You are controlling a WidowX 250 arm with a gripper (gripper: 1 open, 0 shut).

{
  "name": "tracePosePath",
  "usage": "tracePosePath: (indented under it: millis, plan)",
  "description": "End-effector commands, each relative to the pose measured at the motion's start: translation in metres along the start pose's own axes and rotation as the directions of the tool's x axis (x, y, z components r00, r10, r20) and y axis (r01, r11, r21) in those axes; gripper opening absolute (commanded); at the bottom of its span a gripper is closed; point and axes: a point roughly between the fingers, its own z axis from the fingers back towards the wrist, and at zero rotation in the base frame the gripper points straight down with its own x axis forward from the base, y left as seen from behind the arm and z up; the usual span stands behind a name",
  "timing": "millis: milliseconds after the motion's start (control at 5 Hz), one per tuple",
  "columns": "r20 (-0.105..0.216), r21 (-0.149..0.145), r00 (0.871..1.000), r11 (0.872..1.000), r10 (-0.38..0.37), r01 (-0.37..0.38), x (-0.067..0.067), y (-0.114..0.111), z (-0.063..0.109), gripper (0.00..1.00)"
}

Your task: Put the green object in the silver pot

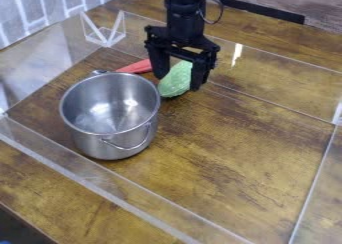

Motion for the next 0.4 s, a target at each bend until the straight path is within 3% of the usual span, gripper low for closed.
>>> tracePosePath:
  millis: [0,200]
  plan:
    - [0.081,0.006,0.997,1.0,0.014,-0.015,0.0156,0.012,0.0215,1.0]
    - [0.086,0.007,0.996,1.0,0.012,-0.012,0.0188,0.0138,0.0214,1.0]
